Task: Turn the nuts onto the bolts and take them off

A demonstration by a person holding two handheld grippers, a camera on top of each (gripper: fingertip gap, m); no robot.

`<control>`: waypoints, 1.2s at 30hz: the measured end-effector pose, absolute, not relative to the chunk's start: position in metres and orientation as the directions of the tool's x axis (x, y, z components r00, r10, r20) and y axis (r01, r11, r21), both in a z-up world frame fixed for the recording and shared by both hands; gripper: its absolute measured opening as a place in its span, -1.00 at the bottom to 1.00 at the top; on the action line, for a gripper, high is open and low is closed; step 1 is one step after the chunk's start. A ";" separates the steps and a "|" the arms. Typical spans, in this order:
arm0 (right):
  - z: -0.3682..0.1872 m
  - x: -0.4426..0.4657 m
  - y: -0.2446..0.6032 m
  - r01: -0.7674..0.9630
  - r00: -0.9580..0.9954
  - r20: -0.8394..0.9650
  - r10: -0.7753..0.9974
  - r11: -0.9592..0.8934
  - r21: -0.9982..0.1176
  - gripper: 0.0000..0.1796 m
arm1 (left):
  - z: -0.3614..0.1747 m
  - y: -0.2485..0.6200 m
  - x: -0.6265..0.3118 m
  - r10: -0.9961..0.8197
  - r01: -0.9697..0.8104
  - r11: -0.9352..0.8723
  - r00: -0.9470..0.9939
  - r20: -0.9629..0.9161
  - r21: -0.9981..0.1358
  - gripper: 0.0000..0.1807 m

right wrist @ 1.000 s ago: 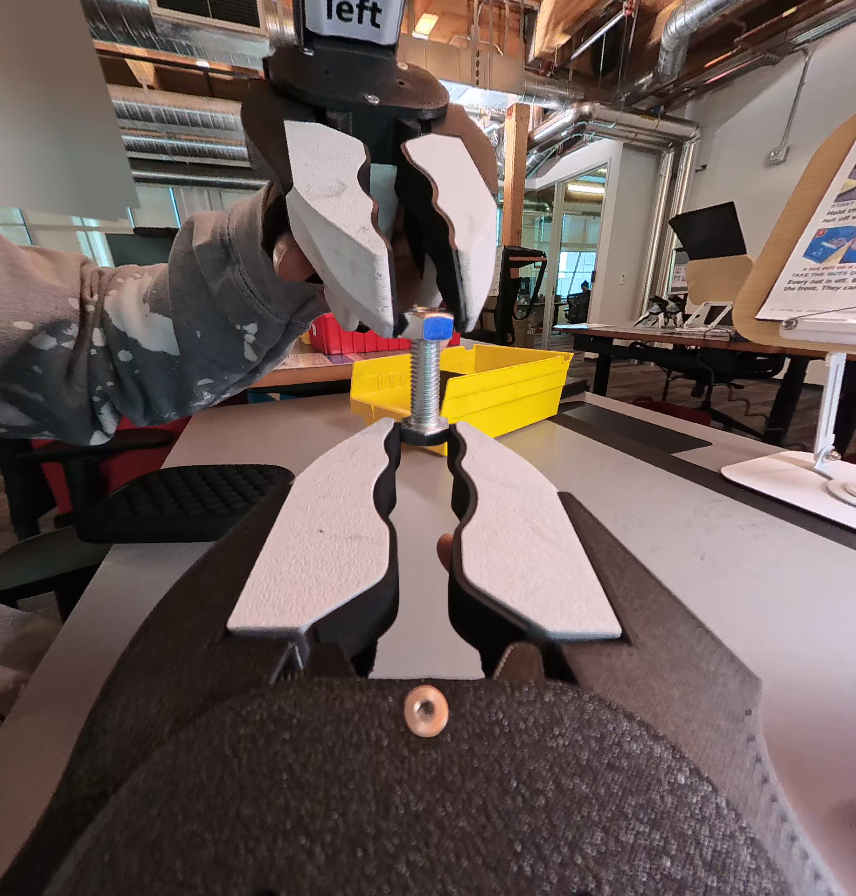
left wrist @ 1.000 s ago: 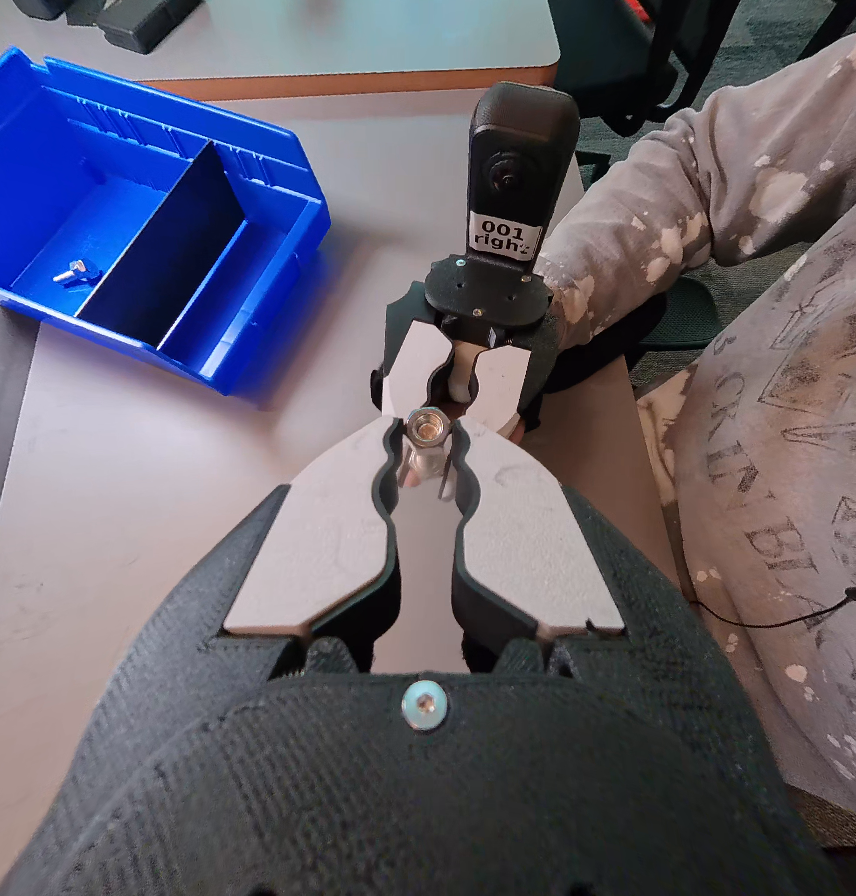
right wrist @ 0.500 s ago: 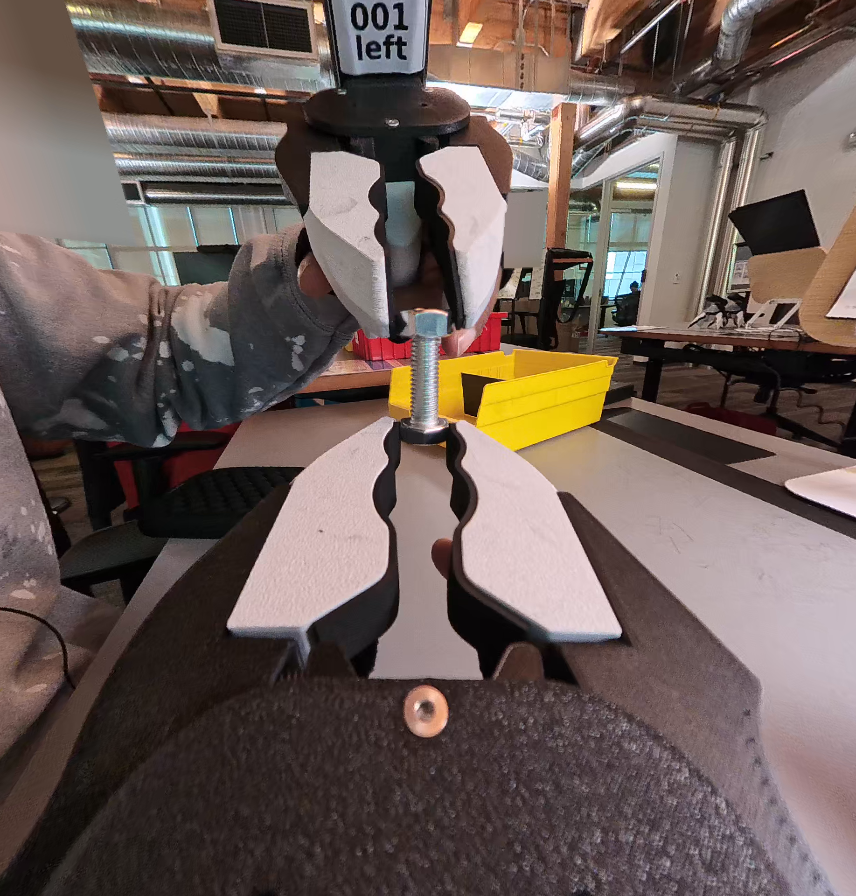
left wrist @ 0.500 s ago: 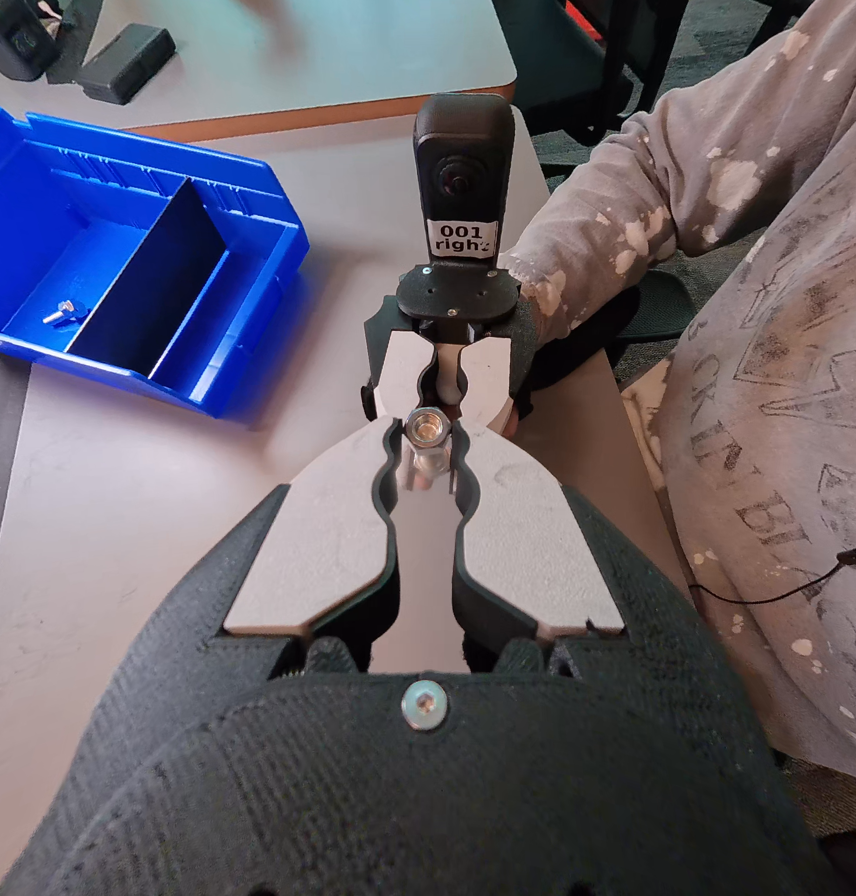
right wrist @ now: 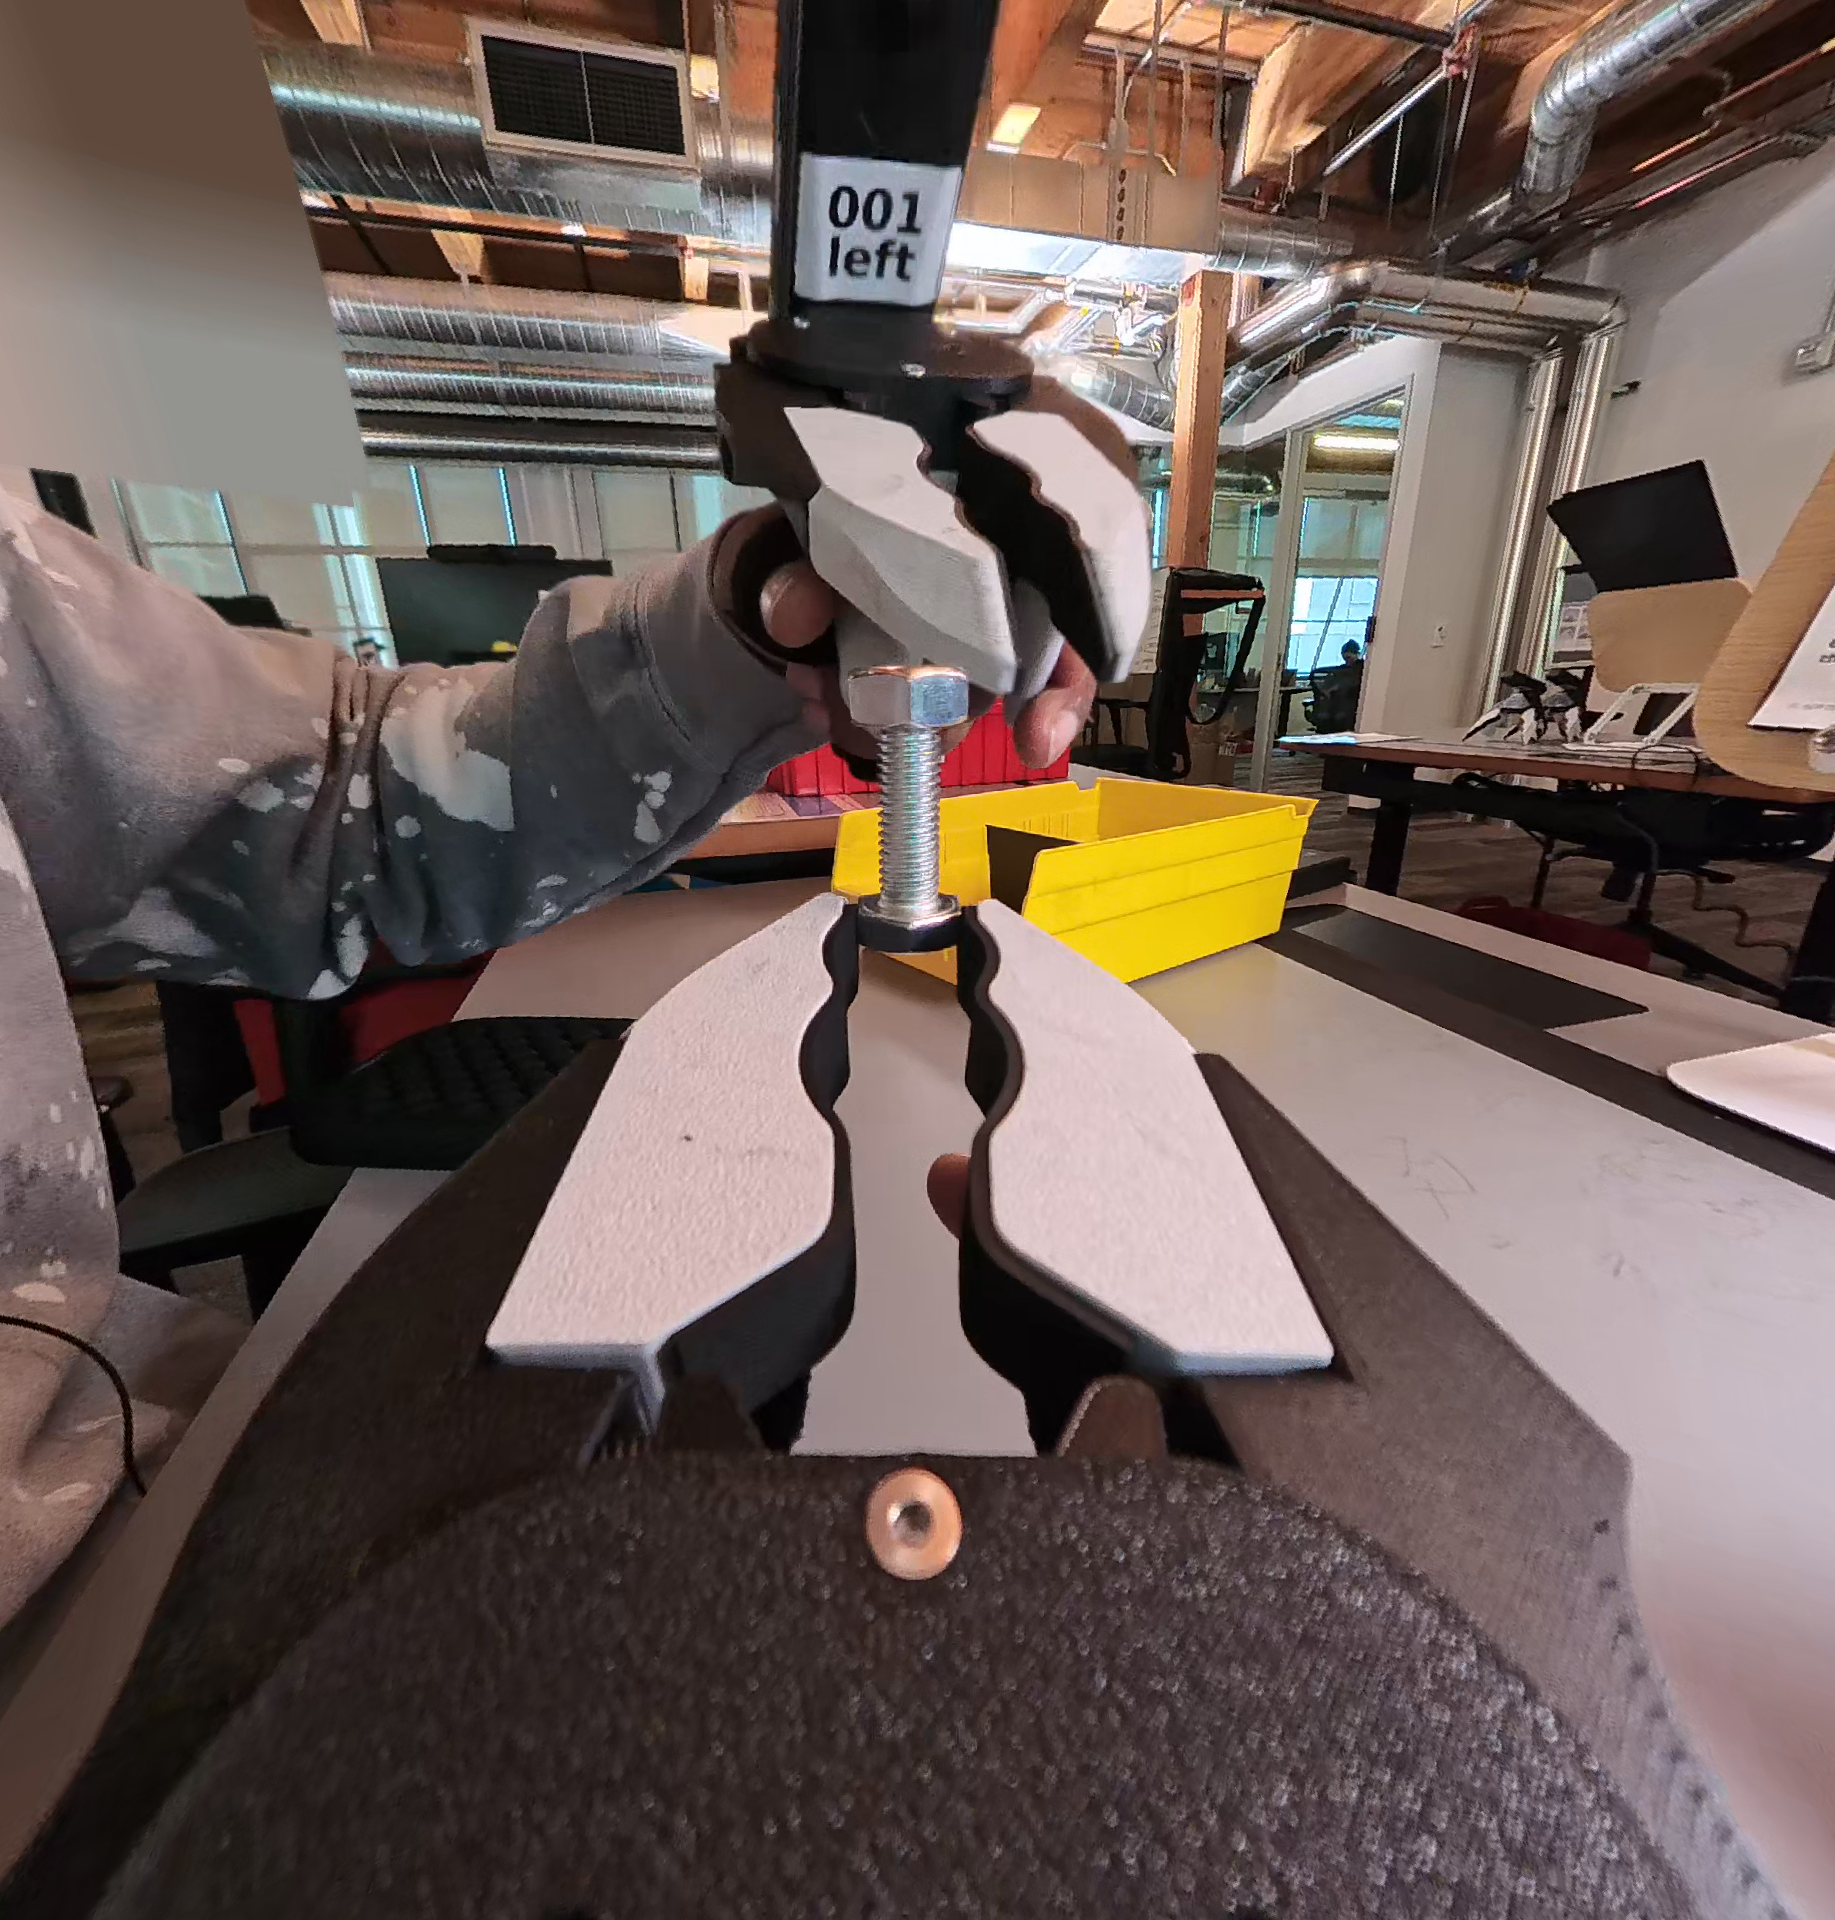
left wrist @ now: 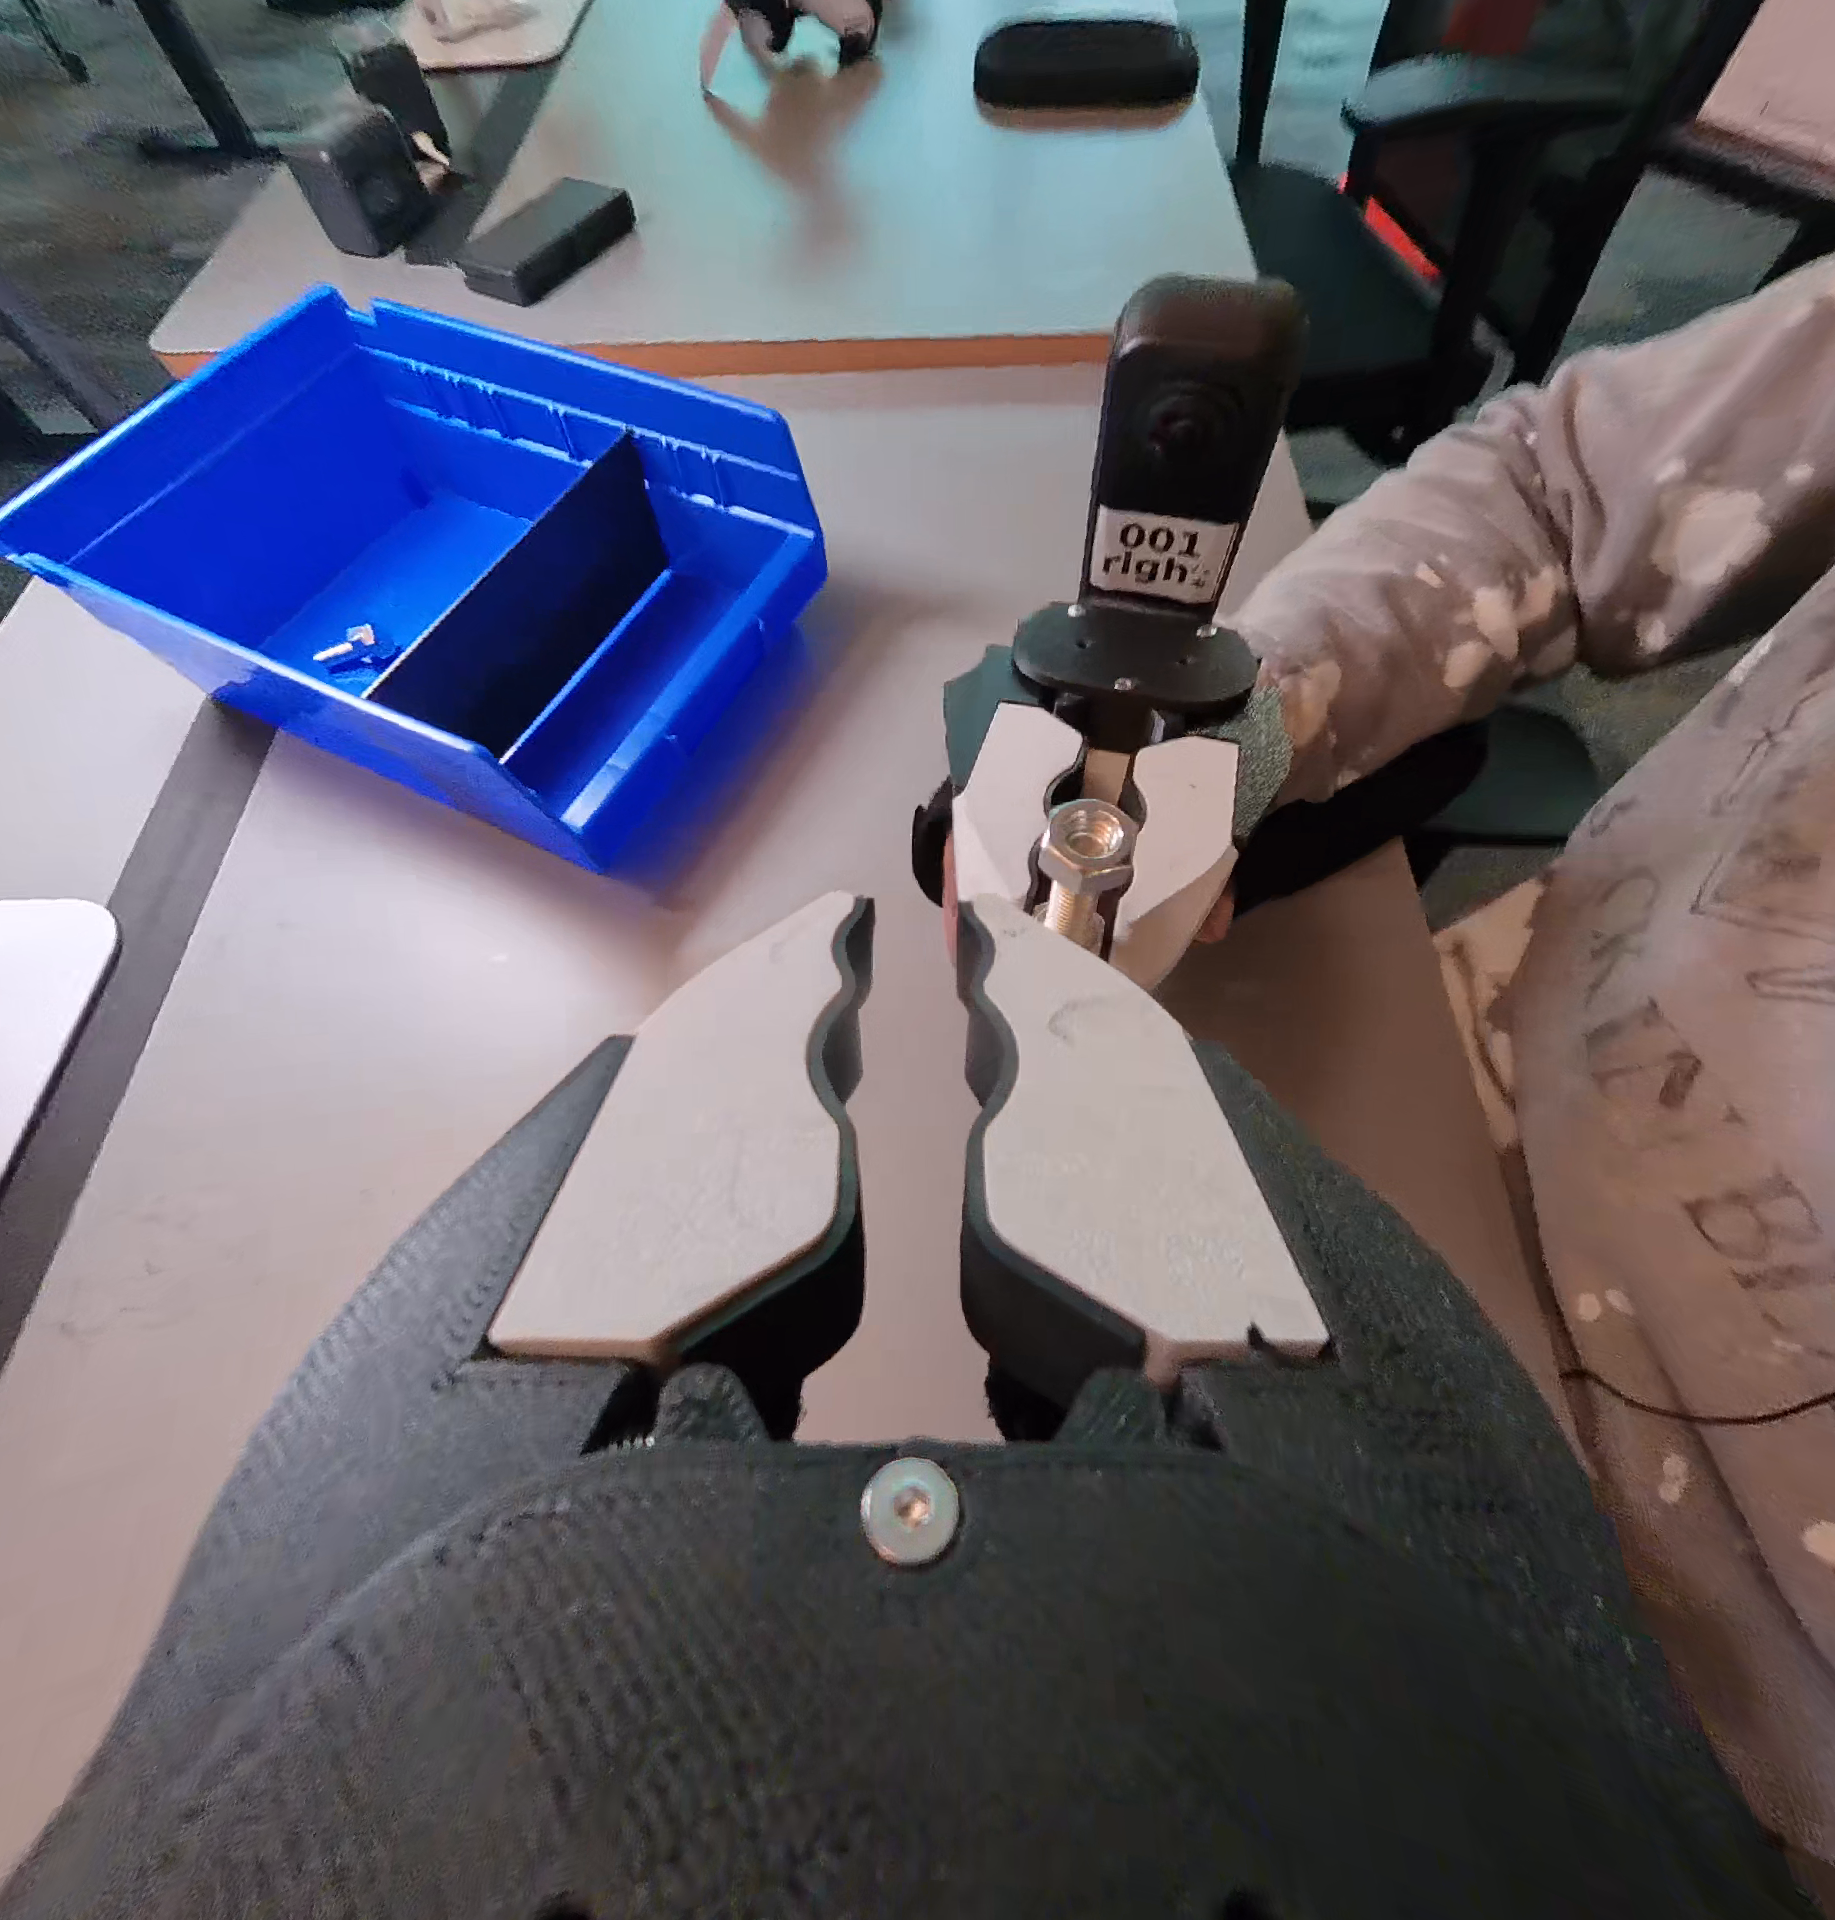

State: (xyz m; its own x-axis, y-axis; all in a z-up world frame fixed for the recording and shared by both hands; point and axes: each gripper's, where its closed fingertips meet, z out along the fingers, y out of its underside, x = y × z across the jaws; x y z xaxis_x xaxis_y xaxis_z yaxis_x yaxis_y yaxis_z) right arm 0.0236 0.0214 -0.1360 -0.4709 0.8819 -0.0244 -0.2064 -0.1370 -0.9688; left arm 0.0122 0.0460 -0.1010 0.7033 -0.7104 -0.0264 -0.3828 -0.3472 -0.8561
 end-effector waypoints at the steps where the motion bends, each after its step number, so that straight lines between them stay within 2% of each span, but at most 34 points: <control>1: -0.136 0.023 0.023 -0.204 -0.466 -0.029 0.885 -0.139 -0.969 -0.80 | -0.100 0.045 0.012 -0.710 -0.350 -0.341 0.704 -0.005 -0.873 -0.82; 8: -0.146 0.015 0.034 -0.161 -0.406 -0.057 0.912 -0.132 -0.978 -0.80 | -0.101 0.040 0.028 -0.703 -0.132 -0.241 0.706 0.080 -0.962 -0.71; 12: -0.145 0.016 0.032 -0.172 -0.410 -0.051 0.911 -0.133 -0.976 -0.80 | -0.110 0.044 0.029 -0.708 -0.098 -0.231 0.700 0.099 -0.968 -0.73; 16: -0.137 0.022 0.029 -0.210 -0.447 -0.040 0.893 -0.149 -0.966 -0.80 | -0.108 0.050 0.014 -0.673 -0.071 -0.206 0.734 0.089 -0.976 -0.84; 20: -0.137 0.021 0.029 -0.207 -0.448 -0.048 0.893 -0.155 -0.966 -0.80 | -0.110 0.047 0.011 -0.686 -0.018 -0.212 0.715 0.135 -0.977 -0.81; 26: -0.144 0.007 0.040 -0.160 -0.390 -0.086 0.917 -0.159 -0.974 -0.80 | -0.119 0.042 0.025 -0.729 -0.045 -0.175 0.678 0.099 -0.984 -0.76; 36: -0.113 -0.020 0.031 -0.141 -0.386 -0.004 0.923 -0.063 -0.988 -0.80 | -0.094 0.044 0.003 -0.660 -0.053 -0.067 0.752 0.004 -0.996 -0.89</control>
State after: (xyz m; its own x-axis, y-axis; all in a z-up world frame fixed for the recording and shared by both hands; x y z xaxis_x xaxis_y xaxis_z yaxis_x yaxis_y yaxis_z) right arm -0.0202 0.0306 -0.1133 -0.3857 0.9226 -0.0039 -0.1414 -0.0632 -0.9879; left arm 0.0033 0.0440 -0.0938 0.7516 -0.6597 0.0041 -0.0533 -0.0669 -0.9963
